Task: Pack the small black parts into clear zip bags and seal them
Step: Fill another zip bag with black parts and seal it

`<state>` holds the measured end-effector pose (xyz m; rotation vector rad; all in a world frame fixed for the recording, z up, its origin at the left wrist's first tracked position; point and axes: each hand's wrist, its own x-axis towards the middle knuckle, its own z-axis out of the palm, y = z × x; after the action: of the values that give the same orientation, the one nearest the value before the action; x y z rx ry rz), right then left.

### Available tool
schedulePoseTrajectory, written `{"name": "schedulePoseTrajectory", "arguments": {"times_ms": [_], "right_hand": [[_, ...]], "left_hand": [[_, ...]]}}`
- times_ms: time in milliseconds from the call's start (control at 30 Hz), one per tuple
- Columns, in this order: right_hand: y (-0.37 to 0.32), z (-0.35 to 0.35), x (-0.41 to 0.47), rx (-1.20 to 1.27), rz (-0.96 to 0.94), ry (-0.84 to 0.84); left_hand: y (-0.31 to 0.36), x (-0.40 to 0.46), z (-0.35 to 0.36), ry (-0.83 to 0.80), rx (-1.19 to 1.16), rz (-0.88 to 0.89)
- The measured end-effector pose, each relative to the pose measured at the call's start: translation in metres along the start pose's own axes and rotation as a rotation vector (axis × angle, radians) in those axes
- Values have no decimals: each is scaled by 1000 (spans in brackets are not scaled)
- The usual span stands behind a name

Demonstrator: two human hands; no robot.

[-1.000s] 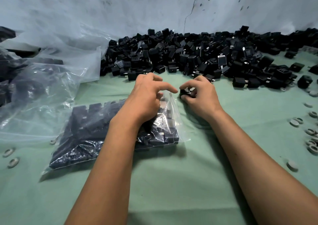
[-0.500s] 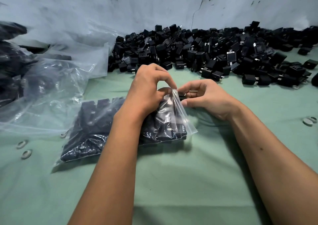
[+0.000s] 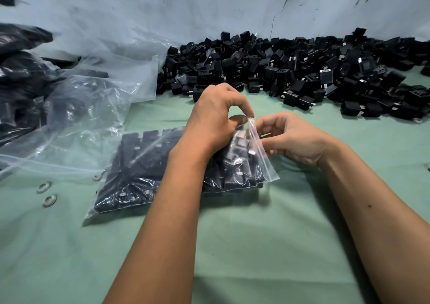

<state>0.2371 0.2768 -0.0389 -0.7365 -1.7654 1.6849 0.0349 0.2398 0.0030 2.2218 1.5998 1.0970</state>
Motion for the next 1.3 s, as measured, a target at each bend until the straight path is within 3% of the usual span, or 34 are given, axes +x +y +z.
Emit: {"name": "schedulePoseTrajectory", "arguments": {"times_ms": [667, 800, 933, 1033, 1067, 1167, 1233, 1300], "right_hand": [[0, 15, 9, -159, -17, -100], [1, 12, 9, -147, 19, -45], [0, -7, 5, -122, -12, 167], [3, -14, 10, -82, -38, 526], [6, -16, 12, -156, -40, 684], [14, -28, 12, -753, 59, 1096], [14, -36, 13, -953, 186, 1165], [13, -40, 18, -1005, 325, 1082]], "left_hand": [[4, 0, 1, -2, -2, 0], [0, -1, 3, 13, -46, -21], [-1, -4, 8, -20, -63, -50], [-2, -4, 9, -40, -61, -62], [-2, -4, 9, -45, -62, -66], [-4, -4, 10, -43, -72, -74], [-4, -3, 10, -45, -82, -78], [-4, -3, 9, -47, -85, -81]]}}
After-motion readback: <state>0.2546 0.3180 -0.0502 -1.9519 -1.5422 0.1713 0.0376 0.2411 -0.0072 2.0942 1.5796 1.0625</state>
